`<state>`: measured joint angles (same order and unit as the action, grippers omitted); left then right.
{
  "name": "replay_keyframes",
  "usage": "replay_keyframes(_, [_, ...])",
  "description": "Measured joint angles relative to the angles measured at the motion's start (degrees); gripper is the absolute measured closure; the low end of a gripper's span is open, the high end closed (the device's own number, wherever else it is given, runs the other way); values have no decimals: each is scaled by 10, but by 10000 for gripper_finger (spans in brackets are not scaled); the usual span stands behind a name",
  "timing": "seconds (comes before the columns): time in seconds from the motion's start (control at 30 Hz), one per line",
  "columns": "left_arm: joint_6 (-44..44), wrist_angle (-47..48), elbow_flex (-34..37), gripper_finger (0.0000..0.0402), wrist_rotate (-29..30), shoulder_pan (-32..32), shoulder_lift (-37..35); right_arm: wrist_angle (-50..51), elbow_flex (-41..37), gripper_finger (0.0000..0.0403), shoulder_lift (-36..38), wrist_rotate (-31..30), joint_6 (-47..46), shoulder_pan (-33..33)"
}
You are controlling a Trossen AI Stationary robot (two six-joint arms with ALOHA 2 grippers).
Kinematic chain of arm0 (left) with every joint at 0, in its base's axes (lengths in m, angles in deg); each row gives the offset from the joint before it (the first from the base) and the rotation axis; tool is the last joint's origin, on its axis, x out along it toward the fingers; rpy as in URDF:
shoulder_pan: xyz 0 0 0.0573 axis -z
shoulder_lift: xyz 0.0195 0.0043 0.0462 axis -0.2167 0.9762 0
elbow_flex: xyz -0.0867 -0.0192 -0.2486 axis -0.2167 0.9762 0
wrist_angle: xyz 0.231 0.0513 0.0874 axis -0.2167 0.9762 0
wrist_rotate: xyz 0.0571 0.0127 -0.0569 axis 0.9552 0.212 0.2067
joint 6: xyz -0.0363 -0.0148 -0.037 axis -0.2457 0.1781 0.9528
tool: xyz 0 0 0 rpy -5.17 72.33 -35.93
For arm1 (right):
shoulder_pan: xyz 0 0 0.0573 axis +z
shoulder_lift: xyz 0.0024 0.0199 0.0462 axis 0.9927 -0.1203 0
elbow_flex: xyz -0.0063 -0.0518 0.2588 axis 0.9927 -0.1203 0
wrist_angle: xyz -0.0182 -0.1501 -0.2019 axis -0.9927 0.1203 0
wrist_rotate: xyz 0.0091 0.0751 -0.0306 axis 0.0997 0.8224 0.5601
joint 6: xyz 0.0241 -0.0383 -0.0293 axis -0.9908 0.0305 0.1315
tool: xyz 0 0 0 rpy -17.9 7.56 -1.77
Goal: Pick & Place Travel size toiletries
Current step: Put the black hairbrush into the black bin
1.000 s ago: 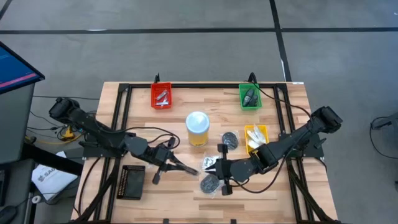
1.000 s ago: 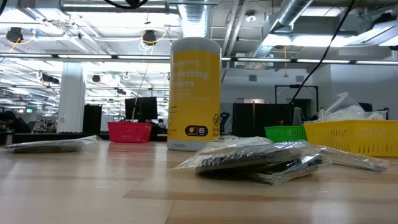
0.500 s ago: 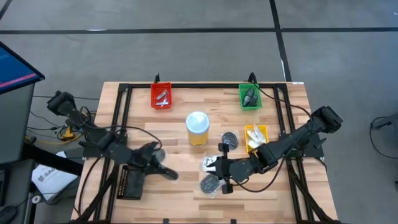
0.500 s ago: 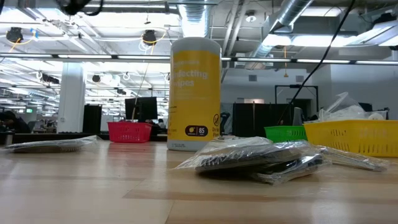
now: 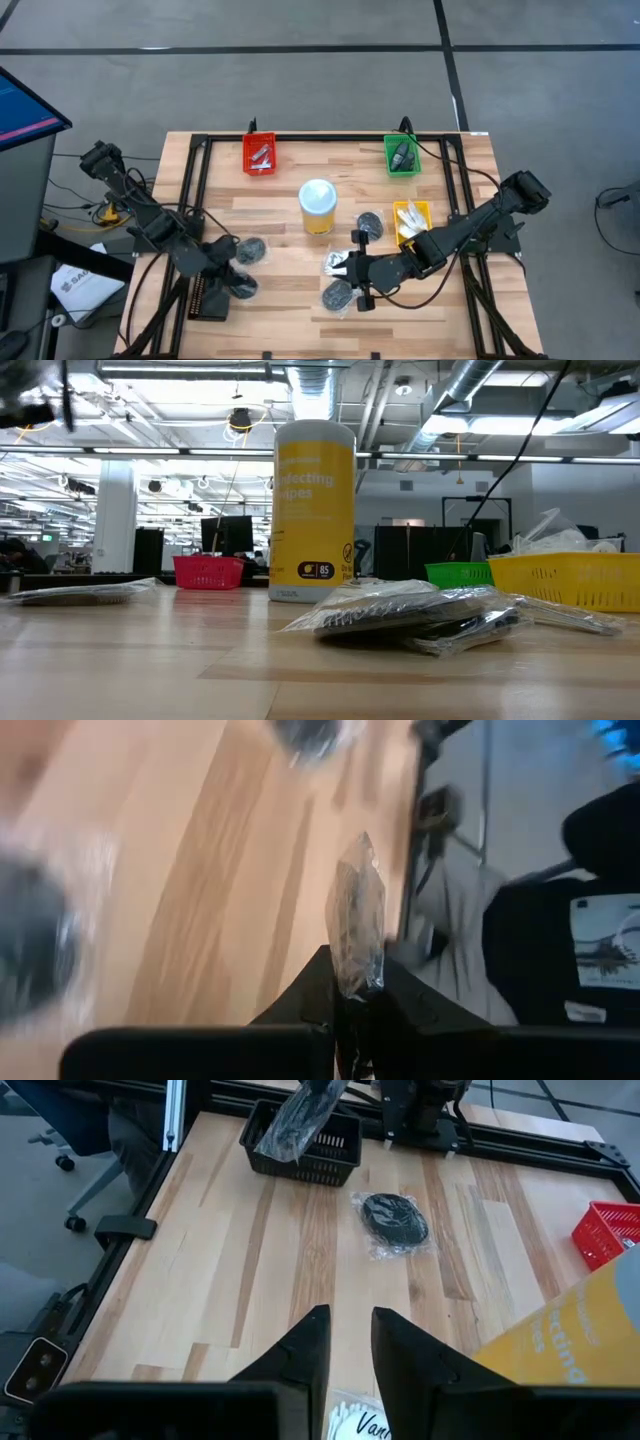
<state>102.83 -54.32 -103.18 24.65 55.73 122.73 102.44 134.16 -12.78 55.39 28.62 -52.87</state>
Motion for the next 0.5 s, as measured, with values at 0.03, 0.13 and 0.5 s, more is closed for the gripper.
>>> replay_keyframes(0.03, [21, 14, 0, 383, -10, 2, 0, 0, 0, 335, 0, 0, 0, 0])
replay_keyframes(0.13, [67, 53, 0, 383, -47, 6, -2, 0, 0, 335, 0, 0, 0, 0])
replay_keyframes(0.5, [174, 161, 0, 379, -147, 7, -3, 2, 0, 335, 0, 0, 0, 0])
